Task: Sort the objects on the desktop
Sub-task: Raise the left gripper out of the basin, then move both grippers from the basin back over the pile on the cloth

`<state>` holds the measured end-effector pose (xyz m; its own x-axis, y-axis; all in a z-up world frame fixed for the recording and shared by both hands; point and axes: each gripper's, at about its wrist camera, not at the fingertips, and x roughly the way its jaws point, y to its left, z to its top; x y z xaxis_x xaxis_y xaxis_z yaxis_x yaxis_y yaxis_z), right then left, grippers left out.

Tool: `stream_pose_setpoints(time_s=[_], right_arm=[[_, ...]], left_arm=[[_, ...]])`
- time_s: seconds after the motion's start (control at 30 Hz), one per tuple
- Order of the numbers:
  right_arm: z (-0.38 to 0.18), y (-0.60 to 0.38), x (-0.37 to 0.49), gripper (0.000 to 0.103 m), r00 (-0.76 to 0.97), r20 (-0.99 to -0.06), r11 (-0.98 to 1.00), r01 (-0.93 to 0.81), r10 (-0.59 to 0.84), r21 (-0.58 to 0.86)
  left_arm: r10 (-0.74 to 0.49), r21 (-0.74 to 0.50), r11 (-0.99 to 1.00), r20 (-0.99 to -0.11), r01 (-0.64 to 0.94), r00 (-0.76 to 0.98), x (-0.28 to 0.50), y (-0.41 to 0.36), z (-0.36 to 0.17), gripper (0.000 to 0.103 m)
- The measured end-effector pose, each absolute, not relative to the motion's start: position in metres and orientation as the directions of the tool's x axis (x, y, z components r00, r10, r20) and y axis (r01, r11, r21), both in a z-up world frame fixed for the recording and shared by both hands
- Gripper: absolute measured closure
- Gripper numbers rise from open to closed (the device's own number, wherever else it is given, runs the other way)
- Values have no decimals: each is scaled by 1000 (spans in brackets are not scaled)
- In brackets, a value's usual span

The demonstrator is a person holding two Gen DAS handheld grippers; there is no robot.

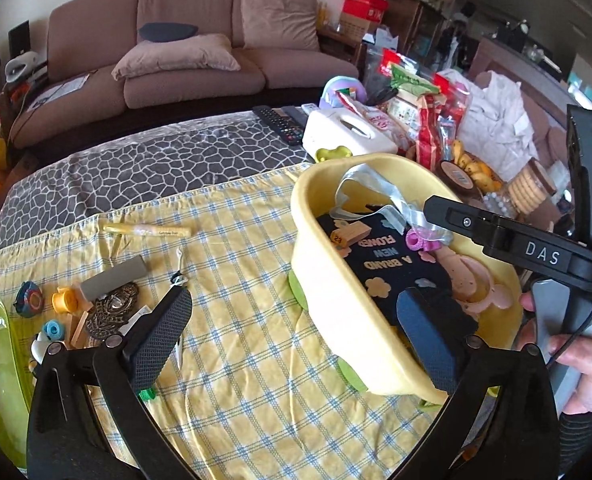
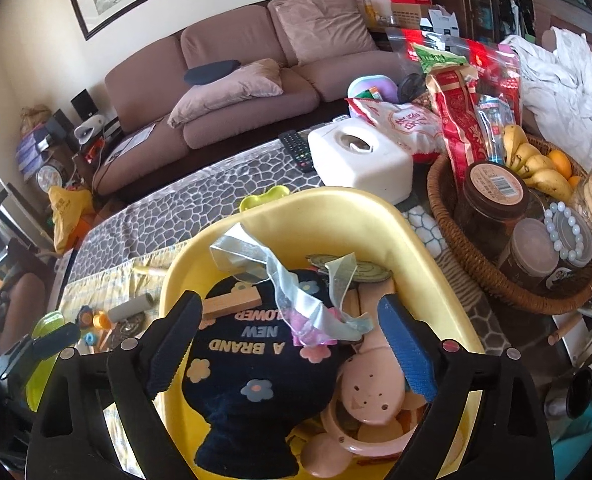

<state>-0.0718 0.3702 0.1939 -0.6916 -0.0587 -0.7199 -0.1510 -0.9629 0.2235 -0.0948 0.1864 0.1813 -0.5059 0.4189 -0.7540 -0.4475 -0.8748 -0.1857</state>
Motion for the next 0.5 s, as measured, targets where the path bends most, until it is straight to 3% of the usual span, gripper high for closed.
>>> stream_pose_setpoints(time_s=[0.1,0.5], right_arm=[[190,358,-75,2,-678,-733,-971,-130,-61,201],[188,314,-86,1,-666,-742,-984,-74,-74,164]], left_arm=[[404,-187,-887,-756,-422,-515,-95,171,178,0],[345,-210,-933,-750,-292,-564,-95,93,161,0]])
